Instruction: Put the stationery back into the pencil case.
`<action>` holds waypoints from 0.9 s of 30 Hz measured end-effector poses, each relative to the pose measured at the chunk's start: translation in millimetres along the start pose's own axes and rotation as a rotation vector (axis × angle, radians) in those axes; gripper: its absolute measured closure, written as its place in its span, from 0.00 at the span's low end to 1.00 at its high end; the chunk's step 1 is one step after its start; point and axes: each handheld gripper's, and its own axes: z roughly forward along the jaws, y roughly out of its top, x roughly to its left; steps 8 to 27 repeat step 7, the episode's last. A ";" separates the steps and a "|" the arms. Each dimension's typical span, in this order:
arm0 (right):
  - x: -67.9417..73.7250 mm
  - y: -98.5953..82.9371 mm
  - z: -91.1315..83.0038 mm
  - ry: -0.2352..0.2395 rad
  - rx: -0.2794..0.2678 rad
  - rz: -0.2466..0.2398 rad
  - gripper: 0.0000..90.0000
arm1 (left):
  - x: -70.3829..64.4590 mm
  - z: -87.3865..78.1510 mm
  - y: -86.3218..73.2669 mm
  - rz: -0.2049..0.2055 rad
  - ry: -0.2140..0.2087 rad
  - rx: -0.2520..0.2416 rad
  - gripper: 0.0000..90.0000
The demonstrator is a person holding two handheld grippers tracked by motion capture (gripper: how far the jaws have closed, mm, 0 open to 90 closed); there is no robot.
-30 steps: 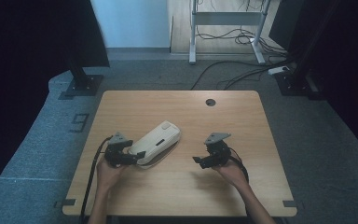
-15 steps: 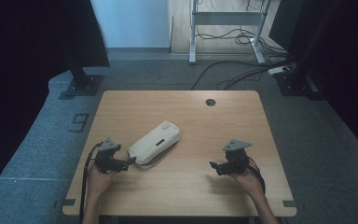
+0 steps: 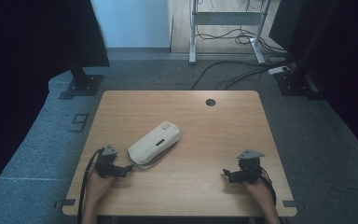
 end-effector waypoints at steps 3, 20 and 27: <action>0.0 -5.8 3.5 -0.002 0.017 0.001 0.00 | -3.9 2.5 1.4 0.022 0.036 0.019 0.00; 1.3 -7.1 2.5 -0.010 0.017 0.008 0.00 | -5.4 2.7 1.2 -0.002 0.053 0.018 0.00; 1.3 -7.1 2.5 -0.010 0.017 0.008 0.00 | -5.4 2.7 1.2 -0.002 0.053 0.018 0.00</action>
